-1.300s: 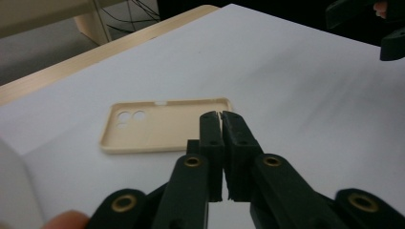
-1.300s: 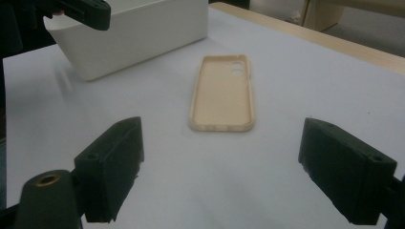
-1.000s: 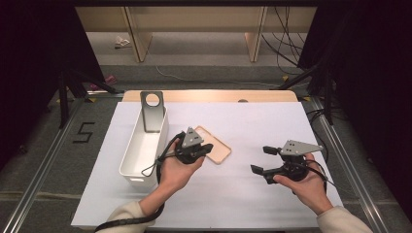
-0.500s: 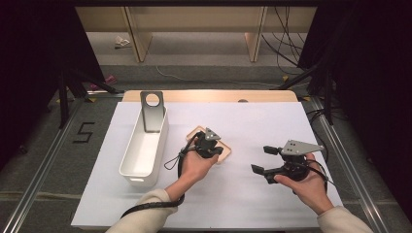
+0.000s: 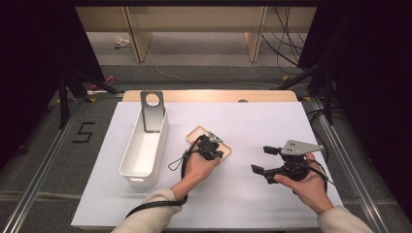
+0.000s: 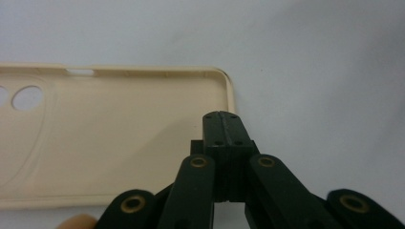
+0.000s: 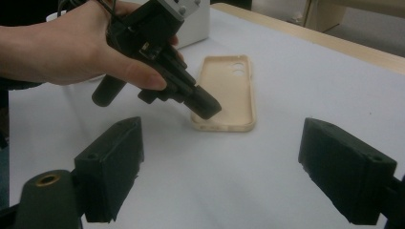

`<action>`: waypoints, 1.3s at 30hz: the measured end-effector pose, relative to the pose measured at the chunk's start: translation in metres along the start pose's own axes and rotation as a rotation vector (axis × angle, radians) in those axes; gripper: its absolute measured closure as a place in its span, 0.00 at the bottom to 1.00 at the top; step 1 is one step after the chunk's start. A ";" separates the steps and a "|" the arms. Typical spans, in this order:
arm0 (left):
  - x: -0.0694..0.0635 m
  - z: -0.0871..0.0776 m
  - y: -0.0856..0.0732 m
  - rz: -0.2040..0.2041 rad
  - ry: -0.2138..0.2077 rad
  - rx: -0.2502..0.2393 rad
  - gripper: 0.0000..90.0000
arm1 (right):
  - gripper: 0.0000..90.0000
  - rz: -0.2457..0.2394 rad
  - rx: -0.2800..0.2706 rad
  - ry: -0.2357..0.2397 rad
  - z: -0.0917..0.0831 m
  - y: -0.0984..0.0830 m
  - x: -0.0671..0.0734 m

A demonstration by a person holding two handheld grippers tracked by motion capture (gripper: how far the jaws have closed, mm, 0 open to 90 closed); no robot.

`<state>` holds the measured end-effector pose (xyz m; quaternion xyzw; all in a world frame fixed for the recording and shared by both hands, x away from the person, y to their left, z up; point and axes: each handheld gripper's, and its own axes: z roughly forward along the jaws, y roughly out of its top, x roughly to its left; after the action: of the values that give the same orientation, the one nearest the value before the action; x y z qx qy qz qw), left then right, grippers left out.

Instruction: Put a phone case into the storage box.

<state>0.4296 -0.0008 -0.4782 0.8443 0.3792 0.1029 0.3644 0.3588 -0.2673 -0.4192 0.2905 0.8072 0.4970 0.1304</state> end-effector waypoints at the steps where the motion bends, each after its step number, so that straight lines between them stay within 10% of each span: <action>1: 0.000 0.000 0.000 0.001 0.000 0.003 1.00 | 0.18 0.000 0.000 0.002 0.000 0.000 0.000; 20: 0.002 0.002 -0.004 0.005 -0.008 0.042 1.00 | 0.18 0.001 0.001 0.002 0.000 0.000 0.000; 39: 0.012 -0.032 -0.023 0.078 0.040 0.181 1.00 | 0.18 0.001 0.004 0.001 0.001 0.000 0.000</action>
<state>0.4101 0.0353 -0.4725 0.8857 0.3612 0.0992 0.2745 0.3590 -0.2665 -0.4200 0.2908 0.8082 0.4956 0.1291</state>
